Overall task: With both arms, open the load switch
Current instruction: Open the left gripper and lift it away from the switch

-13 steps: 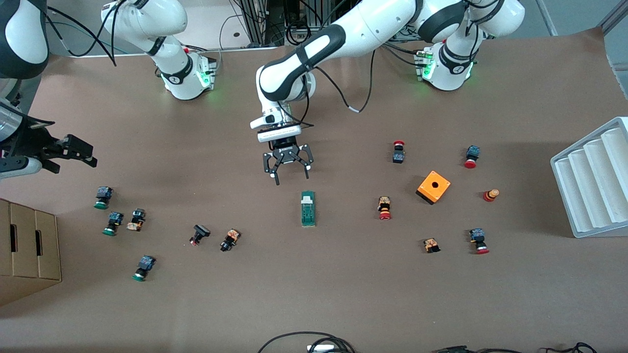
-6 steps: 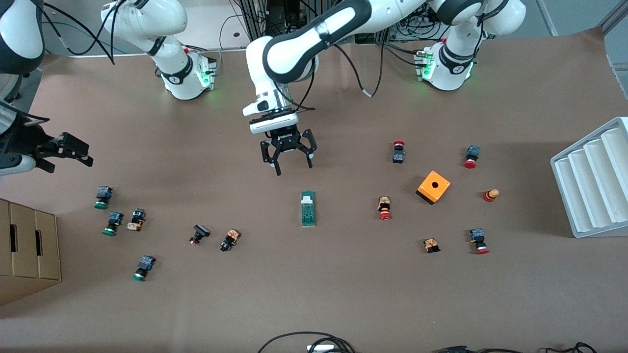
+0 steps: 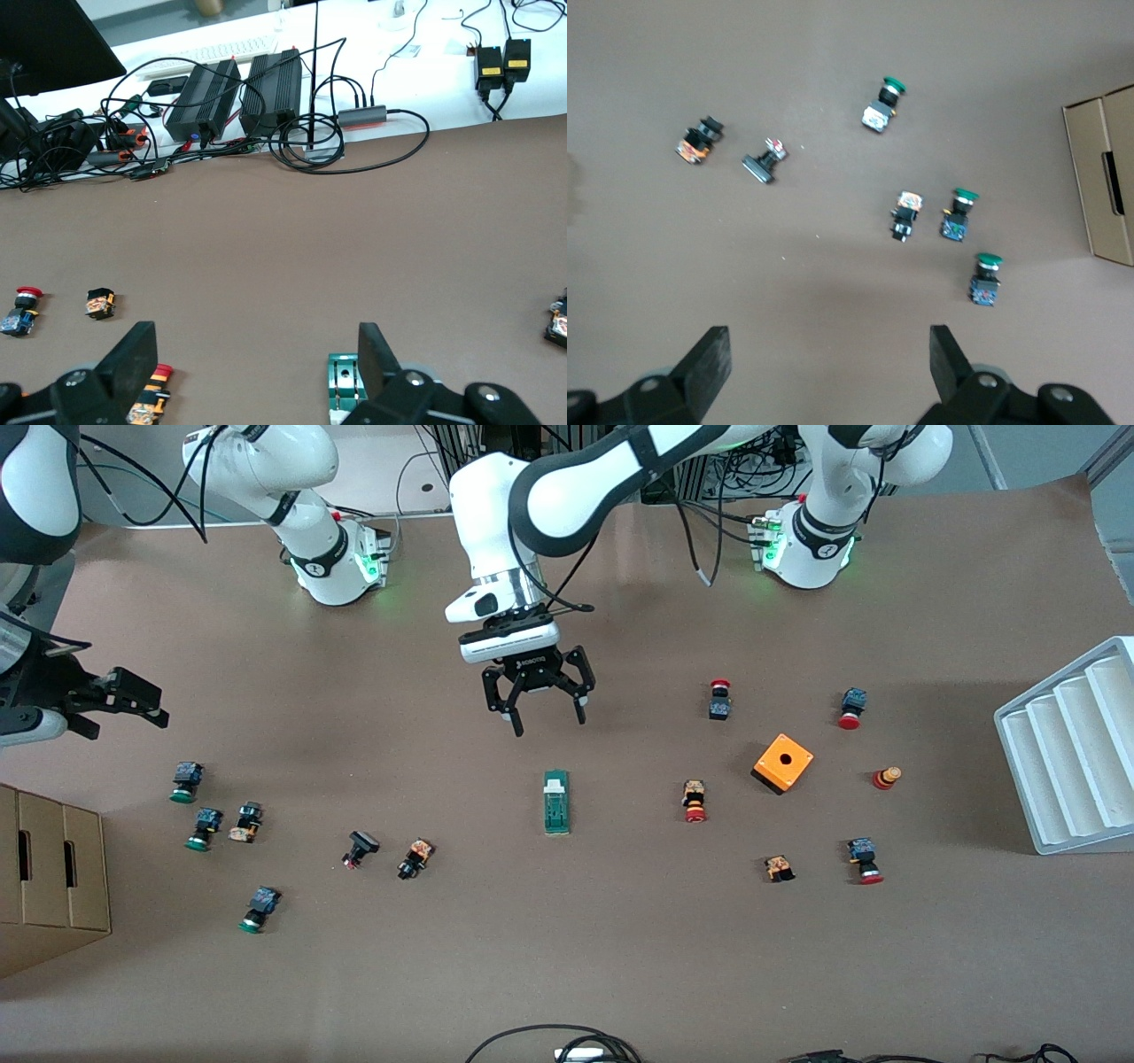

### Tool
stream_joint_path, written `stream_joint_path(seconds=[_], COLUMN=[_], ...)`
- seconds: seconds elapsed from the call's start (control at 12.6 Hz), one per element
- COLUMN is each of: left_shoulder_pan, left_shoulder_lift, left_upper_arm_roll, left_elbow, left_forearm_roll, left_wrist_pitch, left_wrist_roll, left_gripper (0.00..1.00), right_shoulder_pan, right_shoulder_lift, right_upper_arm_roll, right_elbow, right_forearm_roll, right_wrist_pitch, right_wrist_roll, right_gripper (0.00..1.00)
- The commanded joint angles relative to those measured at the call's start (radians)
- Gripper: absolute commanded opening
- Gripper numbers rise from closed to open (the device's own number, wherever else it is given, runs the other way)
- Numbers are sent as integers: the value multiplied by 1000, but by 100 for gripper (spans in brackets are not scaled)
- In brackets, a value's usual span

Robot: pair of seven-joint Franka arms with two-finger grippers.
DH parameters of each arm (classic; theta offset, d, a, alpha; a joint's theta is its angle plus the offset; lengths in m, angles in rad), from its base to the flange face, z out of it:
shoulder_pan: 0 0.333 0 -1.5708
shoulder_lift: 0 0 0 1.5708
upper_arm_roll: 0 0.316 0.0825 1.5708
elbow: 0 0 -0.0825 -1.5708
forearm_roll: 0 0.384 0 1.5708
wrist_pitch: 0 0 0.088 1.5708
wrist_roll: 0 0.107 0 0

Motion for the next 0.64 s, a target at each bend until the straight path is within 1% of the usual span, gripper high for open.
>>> stream_joint_path(seconds=[0.0,0.16,0.32,0.4,0.56], left_shoulder_pan=[68,123,178,194,217], left_shoulder_lift=[-87,-142,-177,-186,-186], left_upper_arm_roll=[-16,-16,-17,-17,-17], left_elbow=[-15,-15,-12,-3,15], left_forearm_roll=[-107,-207,-300,-333,-362], left_wrist_pitch=[17,34,47,48,46], left_wrist_roll=[141,218,305,313,313], left_gripper=[100,100,100,100,100], right_shoulder_pan=[-4,-5,4,4,5], right_shoulder_lift=[23,24,24,24,23], right_upper_arm_roll=[0,-3,-2,0,3], right_elbow=[34,36,36,37,37], right_forearm_roll=[-42,-42,-51,-53,-53], right_wrist_pitch=[-34,-8,0,1,2], right_wrist_roll=[-14,-17,-15,-15,-15], right_gripper=[100,100,100,100,100])
